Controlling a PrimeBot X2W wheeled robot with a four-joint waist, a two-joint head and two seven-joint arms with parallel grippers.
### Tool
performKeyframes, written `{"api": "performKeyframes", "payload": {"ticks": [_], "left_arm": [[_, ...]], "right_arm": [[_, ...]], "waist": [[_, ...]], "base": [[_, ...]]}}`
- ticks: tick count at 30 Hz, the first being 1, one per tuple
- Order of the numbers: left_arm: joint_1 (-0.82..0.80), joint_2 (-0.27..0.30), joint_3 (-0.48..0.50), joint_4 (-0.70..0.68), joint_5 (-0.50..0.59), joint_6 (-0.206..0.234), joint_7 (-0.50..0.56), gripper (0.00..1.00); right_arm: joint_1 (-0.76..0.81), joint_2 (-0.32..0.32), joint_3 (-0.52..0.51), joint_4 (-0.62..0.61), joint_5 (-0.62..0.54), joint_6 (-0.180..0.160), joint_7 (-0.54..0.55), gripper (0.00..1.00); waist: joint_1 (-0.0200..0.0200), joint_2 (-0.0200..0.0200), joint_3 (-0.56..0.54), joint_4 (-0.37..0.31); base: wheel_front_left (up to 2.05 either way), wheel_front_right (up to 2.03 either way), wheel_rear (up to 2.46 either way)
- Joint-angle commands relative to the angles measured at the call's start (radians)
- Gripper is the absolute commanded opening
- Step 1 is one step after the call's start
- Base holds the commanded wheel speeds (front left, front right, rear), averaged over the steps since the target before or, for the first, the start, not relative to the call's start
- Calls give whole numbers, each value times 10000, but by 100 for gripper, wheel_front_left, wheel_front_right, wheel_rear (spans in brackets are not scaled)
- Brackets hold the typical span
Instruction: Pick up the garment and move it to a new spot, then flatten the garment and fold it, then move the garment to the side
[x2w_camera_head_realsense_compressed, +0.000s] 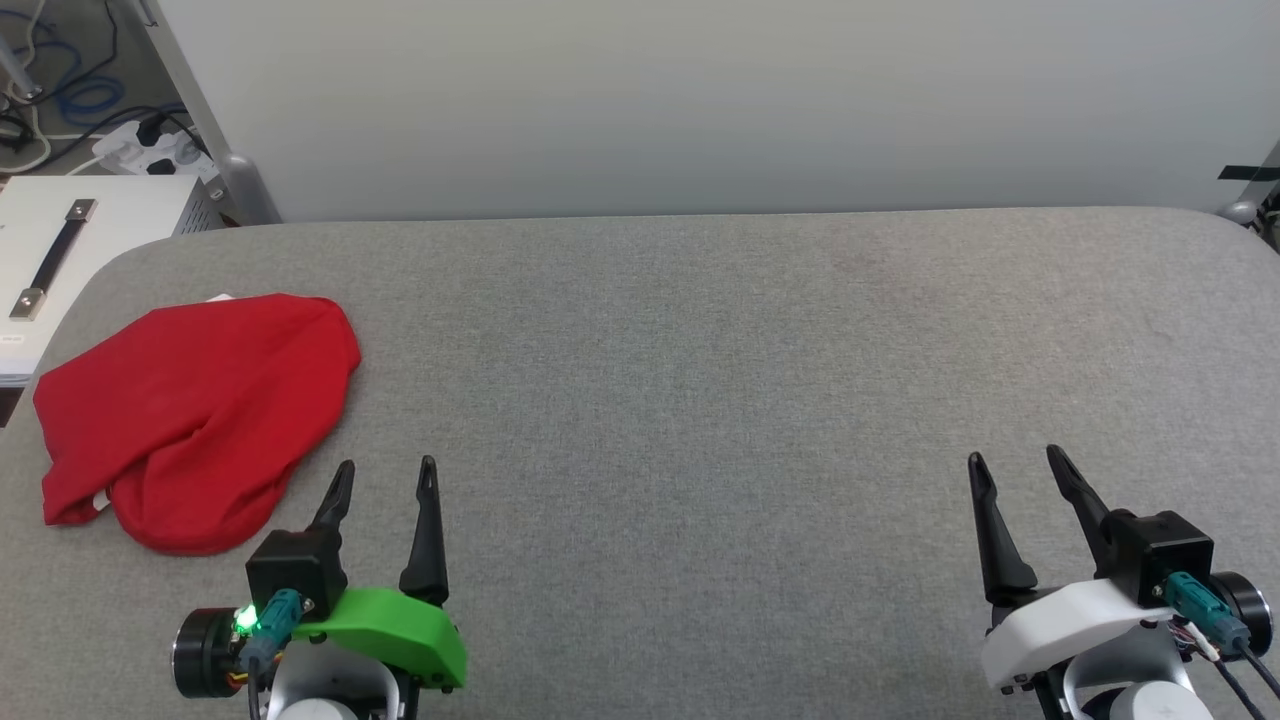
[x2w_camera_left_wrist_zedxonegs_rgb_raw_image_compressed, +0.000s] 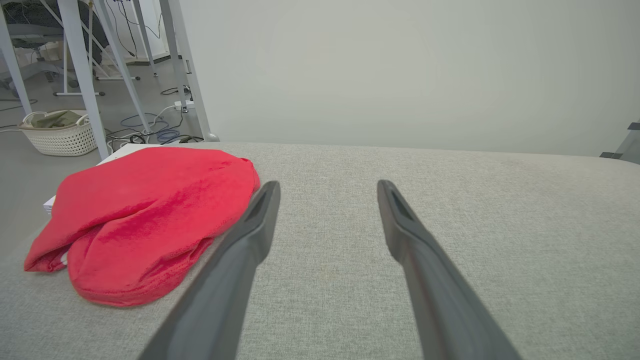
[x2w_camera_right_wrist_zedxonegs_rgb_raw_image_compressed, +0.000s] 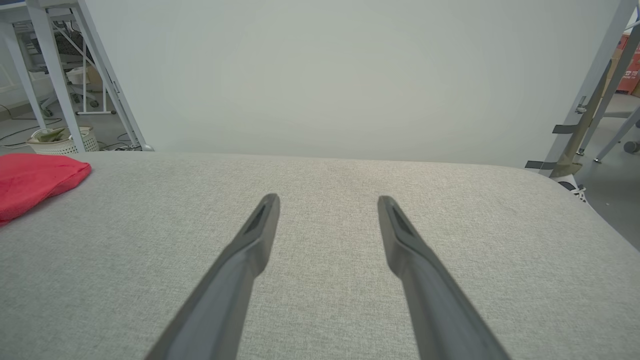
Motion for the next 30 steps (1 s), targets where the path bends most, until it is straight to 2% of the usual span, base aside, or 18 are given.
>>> {"api": "performKeyframes", "payload": {"ticks": [1, 18, 30], "left_arm": [[163, -20, -11, 49, -112, -45, -109, 100], [193, -27, -64, 227, -467, -117, -499, 100], [168, -31, -79, 360, -657, -142, -752, 100]], "right_arm": [[133, 11, 19, 63, 73, -4, -106, 100], [182, 15, 75, 96, 331, -6, -491, 100], [240, 18, 330, 172, 384, -6, -740, 100]], "waist": [[0, 0, 0, 6], [0, 0, 31, 160], [0, 0, 74, 1104]], "base": [[0, 0, 0], [0, 0, 0], [0, 0, 0]]}}
